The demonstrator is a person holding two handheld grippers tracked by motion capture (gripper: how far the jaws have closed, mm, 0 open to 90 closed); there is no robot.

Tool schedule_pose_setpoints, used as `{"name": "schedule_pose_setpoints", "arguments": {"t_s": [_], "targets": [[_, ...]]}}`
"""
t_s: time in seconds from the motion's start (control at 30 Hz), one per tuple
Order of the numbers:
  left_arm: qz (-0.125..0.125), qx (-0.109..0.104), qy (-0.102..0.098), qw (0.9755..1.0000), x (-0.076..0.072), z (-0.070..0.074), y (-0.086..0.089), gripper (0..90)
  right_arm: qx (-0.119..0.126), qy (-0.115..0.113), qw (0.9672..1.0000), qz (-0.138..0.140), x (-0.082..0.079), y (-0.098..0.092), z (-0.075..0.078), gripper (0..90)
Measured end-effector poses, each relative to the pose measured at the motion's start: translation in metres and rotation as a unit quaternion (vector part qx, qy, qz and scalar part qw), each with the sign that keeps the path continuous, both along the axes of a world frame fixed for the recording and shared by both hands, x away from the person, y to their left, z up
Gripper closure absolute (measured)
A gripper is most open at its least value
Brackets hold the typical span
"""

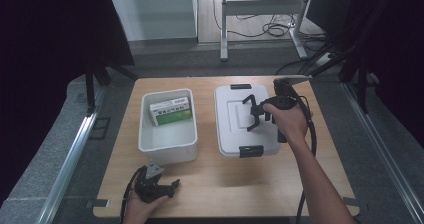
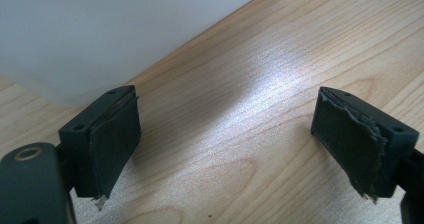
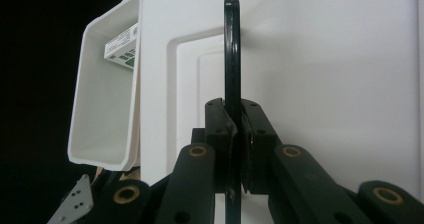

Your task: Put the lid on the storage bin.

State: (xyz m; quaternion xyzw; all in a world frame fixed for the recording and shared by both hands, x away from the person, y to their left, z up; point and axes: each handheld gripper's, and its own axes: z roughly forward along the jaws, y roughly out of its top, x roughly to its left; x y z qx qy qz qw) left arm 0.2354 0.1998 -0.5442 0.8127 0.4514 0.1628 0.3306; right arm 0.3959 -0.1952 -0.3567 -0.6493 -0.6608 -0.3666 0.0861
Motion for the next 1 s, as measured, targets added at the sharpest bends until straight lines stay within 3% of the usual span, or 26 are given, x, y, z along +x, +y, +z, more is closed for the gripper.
{"name": "schedule_pose_setpoints", "arguments": {"t_s": [1.0], "targets": [[-0.001,0.001,0.000,1.0000,0.000,0.000,0.000,12.3,0.001,-0.016,0.9992,0.038,0.000,0.040,0.027,84.2]]}}
